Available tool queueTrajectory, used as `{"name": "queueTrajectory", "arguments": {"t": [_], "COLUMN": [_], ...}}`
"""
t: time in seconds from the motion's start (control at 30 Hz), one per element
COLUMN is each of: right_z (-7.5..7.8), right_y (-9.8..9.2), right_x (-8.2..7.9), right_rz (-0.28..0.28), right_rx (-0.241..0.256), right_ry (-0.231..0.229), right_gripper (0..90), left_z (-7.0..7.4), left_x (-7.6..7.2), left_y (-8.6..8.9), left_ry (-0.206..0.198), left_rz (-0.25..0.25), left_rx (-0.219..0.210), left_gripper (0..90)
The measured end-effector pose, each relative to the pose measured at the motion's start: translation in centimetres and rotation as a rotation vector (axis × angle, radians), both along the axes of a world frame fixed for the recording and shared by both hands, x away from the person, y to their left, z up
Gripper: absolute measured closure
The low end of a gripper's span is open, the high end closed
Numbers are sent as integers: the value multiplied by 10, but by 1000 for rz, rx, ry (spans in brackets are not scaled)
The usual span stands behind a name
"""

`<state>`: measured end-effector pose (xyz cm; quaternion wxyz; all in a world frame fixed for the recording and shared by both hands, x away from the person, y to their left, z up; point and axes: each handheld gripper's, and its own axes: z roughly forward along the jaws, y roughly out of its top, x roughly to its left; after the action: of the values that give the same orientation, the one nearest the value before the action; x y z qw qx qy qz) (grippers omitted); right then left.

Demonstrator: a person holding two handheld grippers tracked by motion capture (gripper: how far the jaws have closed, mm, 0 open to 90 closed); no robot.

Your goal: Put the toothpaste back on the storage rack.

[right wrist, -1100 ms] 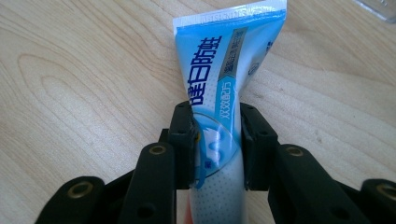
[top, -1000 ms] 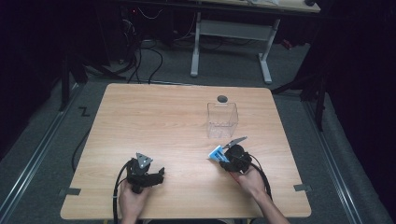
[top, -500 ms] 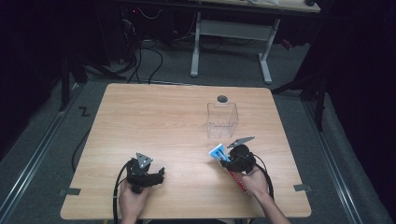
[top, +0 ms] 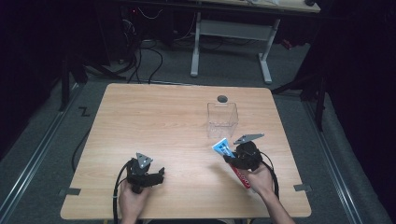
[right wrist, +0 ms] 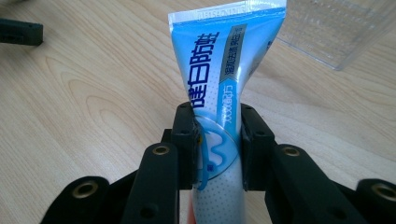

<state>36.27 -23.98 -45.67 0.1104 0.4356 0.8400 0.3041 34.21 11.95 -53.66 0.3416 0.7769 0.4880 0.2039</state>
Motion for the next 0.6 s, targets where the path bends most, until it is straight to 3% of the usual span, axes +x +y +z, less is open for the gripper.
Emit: {"name": "queueTrajectory", "arguments": {"t": [0.6], "right_z": [14], "right_y": [-13], "right_x": [-1], "right_rz": [-18], "right_rx": [38], "right_ry": [-57], "right_gripper": [721], "left_z": [0], "left_x": [0], "left_y": [0], "left_ry": [1], "left_rz": [0], "left_rx": [2], "left_gripper": [156]}}
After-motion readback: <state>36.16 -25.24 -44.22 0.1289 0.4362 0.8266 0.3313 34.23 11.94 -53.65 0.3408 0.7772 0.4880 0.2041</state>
